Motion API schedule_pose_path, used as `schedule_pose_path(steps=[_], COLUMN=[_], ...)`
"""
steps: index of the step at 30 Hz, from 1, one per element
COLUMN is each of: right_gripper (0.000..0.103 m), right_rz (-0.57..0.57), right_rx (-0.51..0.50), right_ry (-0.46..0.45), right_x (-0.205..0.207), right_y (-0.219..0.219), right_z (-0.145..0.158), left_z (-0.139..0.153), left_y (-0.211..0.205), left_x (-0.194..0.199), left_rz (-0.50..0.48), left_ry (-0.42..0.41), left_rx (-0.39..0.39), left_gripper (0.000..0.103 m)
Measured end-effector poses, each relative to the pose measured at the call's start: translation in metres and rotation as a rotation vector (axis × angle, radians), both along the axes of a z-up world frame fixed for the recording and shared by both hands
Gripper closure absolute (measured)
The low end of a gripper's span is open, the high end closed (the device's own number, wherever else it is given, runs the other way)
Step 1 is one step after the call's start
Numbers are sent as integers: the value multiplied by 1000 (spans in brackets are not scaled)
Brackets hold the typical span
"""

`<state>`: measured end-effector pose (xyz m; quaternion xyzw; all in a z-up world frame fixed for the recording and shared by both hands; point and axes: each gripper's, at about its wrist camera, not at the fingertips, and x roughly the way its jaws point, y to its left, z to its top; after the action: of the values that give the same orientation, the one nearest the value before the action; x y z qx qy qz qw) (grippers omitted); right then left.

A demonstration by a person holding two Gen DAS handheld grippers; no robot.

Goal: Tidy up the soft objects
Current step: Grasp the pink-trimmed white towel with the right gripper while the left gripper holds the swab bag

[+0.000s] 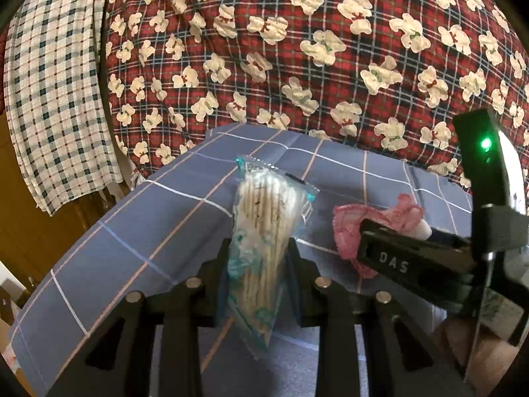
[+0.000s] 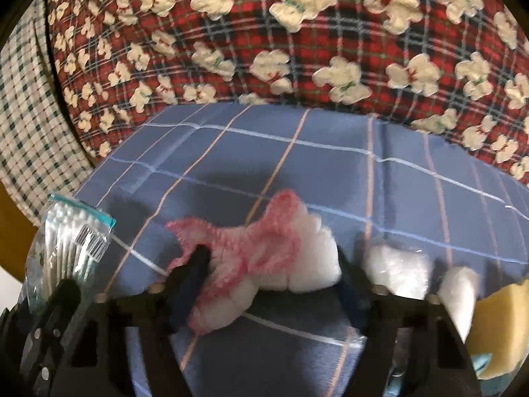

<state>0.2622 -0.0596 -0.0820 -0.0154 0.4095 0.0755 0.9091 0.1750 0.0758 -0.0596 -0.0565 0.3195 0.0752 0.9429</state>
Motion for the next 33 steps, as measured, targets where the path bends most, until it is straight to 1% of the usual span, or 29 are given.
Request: schedule_pose_path(steps=[1, 3, 6, 8, 13, 19, 23, 27, 33], right_gripper=[38, 53, 61, 62, 62, 62, 62, 62, 62], right_rz=[2, 29, 56, 70, 84, 70, 68, 70, 56], right_rx=[-14, -29, -61, -66, -43, -33, -20, -10, 12], right_ry=[-14, -29, -42, -53, -74, -179, -211, -221, -254], right_x=[-1, -4, -8, -12, -22, -43, -51, -57, -67], right_y=[2, 8, 16, 18, 13, 9, 6, 3, -3], right_z=[0, 0, 0, 2, 5, 17, 21, 23, 26], left_z=[0, 0, -1, 0, 0, 4, 8, 11, 14], left_y=[0, 0, 0, 0, 0, -2, -7, -12, -15], left_x=[0, 1, 1, 1, 0, -5, -10, -15, -20], left_rz=[-1, -7, -8, -8, -3, -7, -6, -1, 13], left_ry=[1, 6, 6, 4, -9, -38, -66, -93, -127], left_rx=[-1, -4, -6, -8, -10, -1, 34, 72, 93], left_gripper=[75, 75, 75, 75, 75, 75, 75, 75, 75])
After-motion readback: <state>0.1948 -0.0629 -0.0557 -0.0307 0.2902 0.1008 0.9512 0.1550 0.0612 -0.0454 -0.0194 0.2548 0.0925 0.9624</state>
